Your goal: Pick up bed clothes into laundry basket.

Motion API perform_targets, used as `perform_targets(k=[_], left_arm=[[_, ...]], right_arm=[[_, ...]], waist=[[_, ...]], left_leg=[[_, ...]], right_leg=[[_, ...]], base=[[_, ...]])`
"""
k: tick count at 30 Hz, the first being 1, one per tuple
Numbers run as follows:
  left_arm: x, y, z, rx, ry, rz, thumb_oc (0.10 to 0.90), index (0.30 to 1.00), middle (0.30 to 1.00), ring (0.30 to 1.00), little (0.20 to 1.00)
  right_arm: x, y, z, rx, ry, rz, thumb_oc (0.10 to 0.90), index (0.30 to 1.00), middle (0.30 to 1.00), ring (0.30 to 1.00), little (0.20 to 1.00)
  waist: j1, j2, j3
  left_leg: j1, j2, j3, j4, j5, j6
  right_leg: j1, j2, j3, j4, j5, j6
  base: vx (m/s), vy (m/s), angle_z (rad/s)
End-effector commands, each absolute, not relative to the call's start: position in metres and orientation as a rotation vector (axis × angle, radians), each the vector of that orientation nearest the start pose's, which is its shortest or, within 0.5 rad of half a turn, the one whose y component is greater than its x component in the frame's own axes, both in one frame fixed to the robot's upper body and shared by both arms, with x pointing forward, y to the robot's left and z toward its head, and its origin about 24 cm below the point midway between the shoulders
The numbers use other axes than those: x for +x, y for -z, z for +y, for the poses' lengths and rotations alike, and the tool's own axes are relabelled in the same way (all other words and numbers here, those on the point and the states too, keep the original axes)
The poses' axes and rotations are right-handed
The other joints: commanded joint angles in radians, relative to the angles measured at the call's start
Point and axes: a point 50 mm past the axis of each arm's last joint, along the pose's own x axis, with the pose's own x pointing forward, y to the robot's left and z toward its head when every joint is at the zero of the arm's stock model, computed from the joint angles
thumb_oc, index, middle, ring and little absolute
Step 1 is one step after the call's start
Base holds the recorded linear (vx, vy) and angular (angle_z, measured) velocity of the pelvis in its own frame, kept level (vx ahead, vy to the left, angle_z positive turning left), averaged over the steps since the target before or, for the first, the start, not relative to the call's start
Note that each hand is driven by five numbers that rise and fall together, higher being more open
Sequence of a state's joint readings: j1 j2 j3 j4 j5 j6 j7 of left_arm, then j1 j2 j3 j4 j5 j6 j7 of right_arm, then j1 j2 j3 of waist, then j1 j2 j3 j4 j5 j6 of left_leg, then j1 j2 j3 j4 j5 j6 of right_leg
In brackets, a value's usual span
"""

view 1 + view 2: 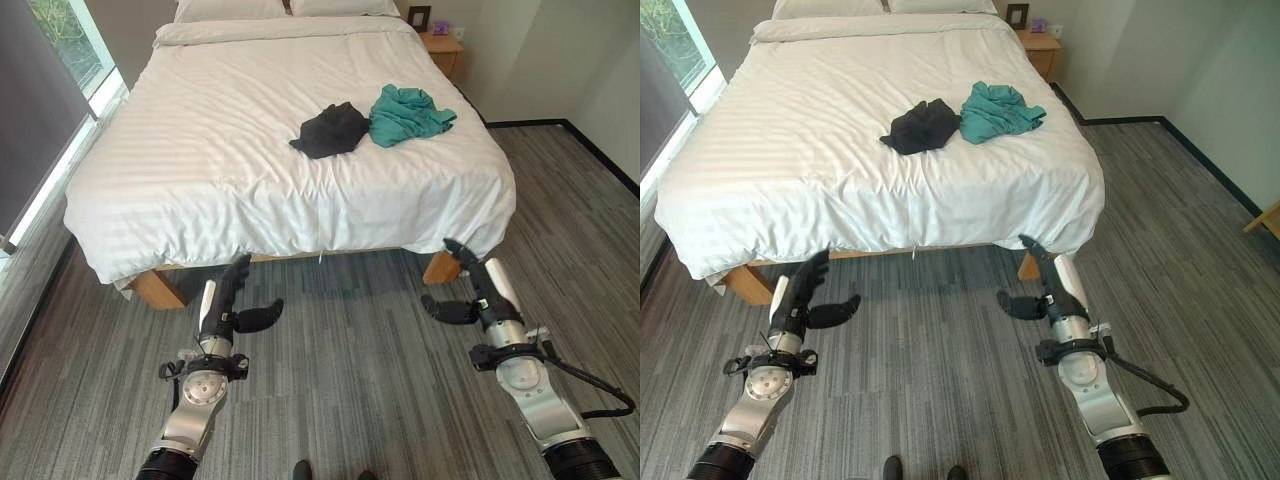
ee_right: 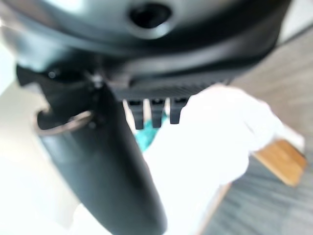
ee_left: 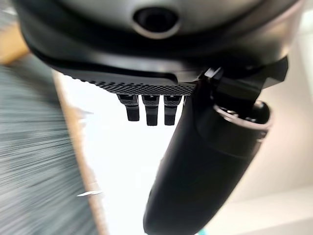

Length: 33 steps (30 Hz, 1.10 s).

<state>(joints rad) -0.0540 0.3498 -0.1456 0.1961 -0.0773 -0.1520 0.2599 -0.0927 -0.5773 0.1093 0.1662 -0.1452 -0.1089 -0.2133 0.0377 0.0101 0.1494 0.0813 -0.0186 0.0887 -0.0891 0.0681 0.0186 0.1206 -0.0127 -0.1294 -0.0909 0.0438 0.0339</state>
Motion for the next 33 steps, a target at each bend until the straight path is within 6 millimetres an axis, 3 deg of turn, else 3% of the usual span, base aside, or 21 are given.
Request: perform_targets(k=[1, 9, 13, 17, 18, 19, 20, 21, 24, 25, 26, 28, 30, 31, 33], left_arm=[[0.268, -0.065, 0.214, 0.322, -0.203, -0.199, 0.800, 0.900, 0.900, 0.900, 0.900], [0.265, -0.055, 0.211, 0.289, -0.207, -0.154, 0.800, 0.900, 0.900, 0.900, 0.900], [0.268, -0.058, 0.210, 0.281, -0.205, -0.163, 0.800, 0.900, 0.900, 0.900, 0.900], [0.268, -0.058, 0.212, 0.278, -0.204, -0.160, 0.800, 0.900, 0.900, 0.900, 0.900], [0.266, -0.061, 0.214, 0.263, -0.187, -0.170, 0.800, 0.900, 0.900, 0.900, 0.900], [0.262, -0.061, 0.217, 0.231, -0.192, -0.169, 0.800, 0.900, 0.900, 0.900, 0.900], [0.258, -0.057, 0.218, 0.225, -0.193, -0.154, 0.800, 0.900, 0.900, 0.900, 0.900], [0.255, -0.054, 0.220, 0.227, -0.196, -0.137, 0.800, 0.900, 0.900, 0.900, 0.900], [0.255, -0.054, 0.220, 0.227, -0.196, -0.137, 0.800, 0.900, 0.900, 0.900, 0.900], [0.255, -0.054, 0.220, 0.227, -0.196, -0.137, 0.800, 0.900, 0.900, 0.900, 0.900], [0.235, -0.031, 0.227, 0.158, -0.265, -0.042, 0.800, 0.900, 0.900, 0.900, 0.900], [0.233, -0.026, 0.226, 0.151, -0.263, -0.020, 0.800, 0.900, 0.900, 0.900, 0.900], [0.234, -0.025, 0.225, 0.148, -0.262, -0.016, 0.800, 0.900, 0.900, 0.900, 0.900], [0.234, -0.025, 0.226, 0.149, -0.266, -0.017, 0.800, 0.900, 0.900, 0.900, 0.900], [0.234, -0.023, 0.223, 0.148, -0.255, -0.011, 0.800, 0.900, 0.900, 0.900, 0.900]], right_arm=[[0.268, -0.092, -0.235, -0.716, 0.139, -0.259, 0.800, 0.900, 0.900, 0.900, 0.900], [0.263, -0.081, -0.231, -0.714, 0.128, -0.215, 0.800, 0.900, 0.900, 0.900, 0.900], [0.263, -0.083, -0.232, -0.711, 0.144, -0.223, 0.800, 0.900, 0.900, 0.900, 0.900], [0.267, -0.088, -0.229, -0.712, 0.128, -0.241, 0.800, 0.900, 0.900, 0.900, 0.900], [0.267, -0.094, -0.228, -0.702, 0.116, -0.264, 0.800, 0.900, 0.900, 0.900, 0.900], [0.265, -0.099, -0.230, -0.702, 0.114, -0.283, 0.800, 0.900, 0.900, 0.900, 0.900], [0.265, -0.099, -0.231, -0.696, 0.113, -0.279, 0.800, 0.900, 0.900, 0.900, 0.900], [0.265, -0.098, -0.232, -0.693, 0.112, -0.269, 0.800, 0.900, 0.900, 0.900, 0.900], [0.265, -0.098, -0.232, -0.693, 0.112, -0.269, 0.800, 0.900, 0.900, 0.900, 0.900], [0.265, -0.098, -0.232, -0.693, 0.112, -0.269, 0.800, 0.900, 0.900, 0.900, 0.900], [0.264, -0.096, -0.237, -0.736, 0.100, -0.239, 0.800, 0.900, 0.900, 0.900, 0.900], [0.265, -0.099, -0.241, -0.757, 0.100, -0.237, 0.800, 0.900, 0.900, 0.900, 0.900], [0.267, -0.102, -0.243, -0.764, 0.107, -0.241, 0.800, 0.900, 0.900, 0.900, 0.900], [0.269, -0.107, -0.244, -0.771, 0.113, -0.257, 0.800, 0.900, 0.900, 0.900, 0.900], [0.267, -0.107, -0.243, -0.768, 0.110, -0.256, 0.800, 0.900, 0.900, 0.900, 0.900]], waist=[[0.018, -0.036, -0.040], [0.010, -0.035, -0.029], [-0.015, -0.031, -0.016], [-0.012, -0.026, 0.010], [0.001, -0.042, 0.047], [0.035, -0.051, 0.102], [0.039, -0.056, 0.114], [0.046, -0.064, 0.114], [0.045, -0.062, 0.110], [0.045, -0.062, 0.110], [0.136, -0.007, 0.072], [0.163, -0.006, 0.059], [0.172, -0.013, 0.054], [0.180, -0.012, 0.049], [0.184, -0.018, 0.036]], left_leg=[[0.038, 0.067, -0.001, 0.002, -0.138, -0.115], [0.027, 0.063, 0.007, 0.002, -0.134, -0.106], [0.021, 0.068, 0.003, 0.002, -0.141, -0.104], [0.043, 0.085, 0.017, 0.026, -0.123, -0.106], [-0.050, 0.101, 0.018, 0.239, -0.100, -0.128], [-0.239, 0.120, -0.036, 0.548, 0.081, -0.177], [-0.300, 0.115, -0.050, 0.627, 0.097, -0.175], [-0.359, 0.105, -0.042, 0.677, 0.077, -0.158], [-0.365, 0.107, -0.044, 0.683, 0.074, -0.158], [-0.365, 0.107, -0.044, 0.683, 0.074, -0.158], [-0.428, 0.077, -0.017, 0.240, 0.074, -0.134], [-0.446, 0.095, 0.032, 0.055, 0.092, -0.145], [-0.485, 0.107, 0.055, 0.015, 0.095, -0.154], [-0.535, 0.138, 0.064, 0.002, 0.105, -0.166], [-0.546, 0.141, 0.071, 0.007, 0.112, -0.171]], right_leg=[[0.040, -0.122, 0.006, 0.004, -0.079, 0.110], [0.026, -0.125, 0.024, 0.004, -0.071, 0.109], [0.008, -0.117, 0.074, 0.011, -0.067, 0.097], [-0.006, -0.103, 0.110, 0.049, -0.085, 0.077], [0.004, -0.099, 0.123, 0.053, -0.090, 0.055], [0.029, -0.089, 0.123, 0.054, -0.098, 0.011], [0.039, -0.087, 0.123, 0.053, -0.107, -0.001], [0.047, -0.090, 0.129, 0.053, -0.118, -0.007], [0.043, -0.088, 0.129, 0.053, -0.119, -0.007], [0.043, -0.088, 0.129, 0.053, -0.119, -0.007], [0.143, -0.092, 0.201, 0.011, -0.191, 0.030], [0.198, -0.130, 0.210, 0.004, -0.236, 0.048], [0.218, -0.157, 0.214, 0.004, -0.255, 0.059], [0.247, -0.178, 0.221, 0.004, -0.274, 0.073], [0.265, -0.202, 0.219, 0.004, -0.284, 0.088]], base=[[0.00, 0.000, 0.00], [0.00, -0.006, 0.00], [-0.01, -0.039, -0.11], [-0.02, -0.066, -0.07], [-0.05, -0.278, -0.28], [-0.04, -0.343, -0.31], [0.03, -0.259, -0.25], [0.06, -0.096, -0.22], [0.02, -0.009, -0.26], [0.75, 0.257, -0.04], [0.95, 0.290, 0.10], [0.84, 0.227, -0.42], [0.40, 0.102, -0.57], [0.44, 0.120, -0.24], [0.67, 0.251, -0.37]])
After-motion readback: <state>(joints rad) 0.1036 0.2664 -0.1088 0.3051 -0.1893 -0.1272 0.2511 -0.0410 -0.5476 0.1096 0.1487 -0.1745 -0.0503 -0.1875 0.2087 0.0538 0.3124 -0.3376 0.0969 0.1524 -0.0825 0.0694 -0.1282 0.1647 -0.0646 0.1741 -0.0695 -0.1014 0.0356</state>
